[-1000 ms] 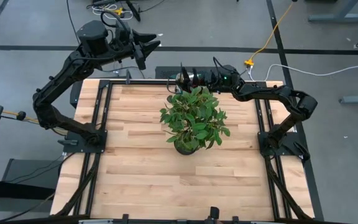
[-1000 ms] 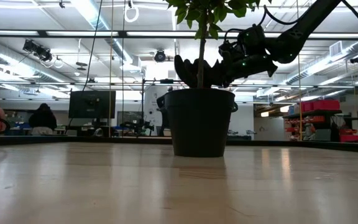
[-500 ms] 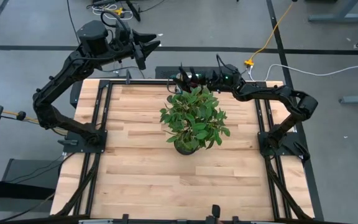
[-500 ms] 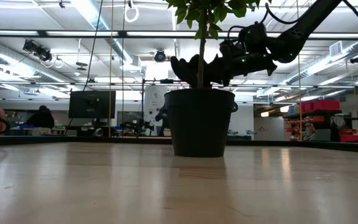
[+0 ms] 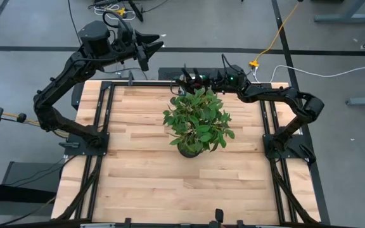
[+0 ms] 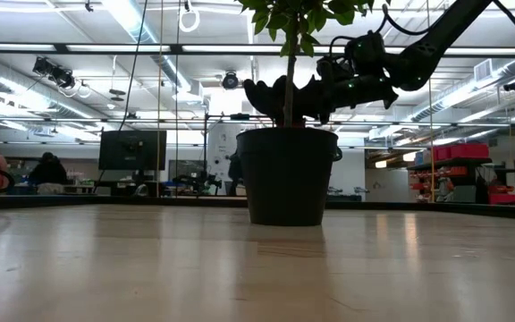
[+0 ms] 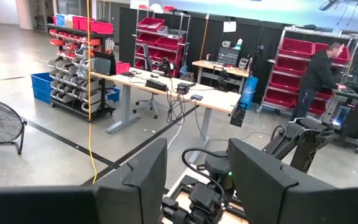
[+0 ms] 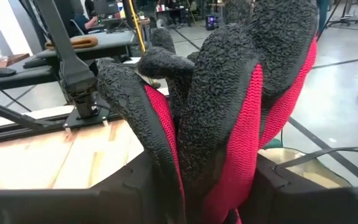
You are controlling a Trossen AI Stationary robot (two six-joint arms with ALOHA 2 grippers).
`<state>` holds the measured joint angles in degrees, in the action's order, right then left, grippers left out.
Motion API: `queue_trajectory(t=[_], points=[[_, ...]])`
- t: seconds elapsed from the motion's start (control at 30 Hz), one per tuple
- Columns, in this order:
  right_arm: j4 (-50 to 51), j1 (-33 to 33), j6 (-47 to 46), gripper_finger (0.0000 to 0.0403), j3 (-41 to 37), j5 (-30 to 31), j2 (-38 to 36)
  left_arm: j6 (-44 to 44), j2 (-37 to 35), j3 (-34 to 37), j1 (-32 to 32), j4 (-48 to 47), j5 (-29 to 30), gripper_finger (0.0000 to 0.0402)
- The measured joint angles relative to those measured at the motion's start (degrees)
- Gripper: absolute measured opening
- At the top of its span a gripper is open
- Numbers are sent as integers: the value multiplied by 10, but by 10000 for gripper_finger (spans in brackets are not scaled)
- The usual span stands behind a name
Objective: Pick & Place Garden tools in Gardening bag
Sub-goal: Put the black red gloves into the gardening bag
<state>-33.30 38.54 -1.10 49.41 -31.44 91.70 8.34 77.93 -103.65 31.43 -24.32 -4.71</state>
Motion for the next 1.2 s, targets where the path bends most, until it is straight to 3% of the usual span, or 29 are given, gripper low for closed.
queue_trajectory(t=[0.23, 0.53, 0.83, 1.03, 1.2], points=[[10, 0, -4, 198, 0, 8, 0, 0, 0, 0, 0, 0, 0, 177], [8, 0, -14, 290, -19, 71, 0, 0, 0, 0, 0, 0, 0, 177], [-14, 0, -12, 366, -21, 70, 0, 0, 0, 0, 0, 0, 2, 177], [-26, 0, 3, 396, -21, 70, 0, 0, 0, 0, 0, 0, 3, 177], [-44, 4, -2, 394, -21, 64, -6, 0, 0, 0, 0, 0, 7, 177]])
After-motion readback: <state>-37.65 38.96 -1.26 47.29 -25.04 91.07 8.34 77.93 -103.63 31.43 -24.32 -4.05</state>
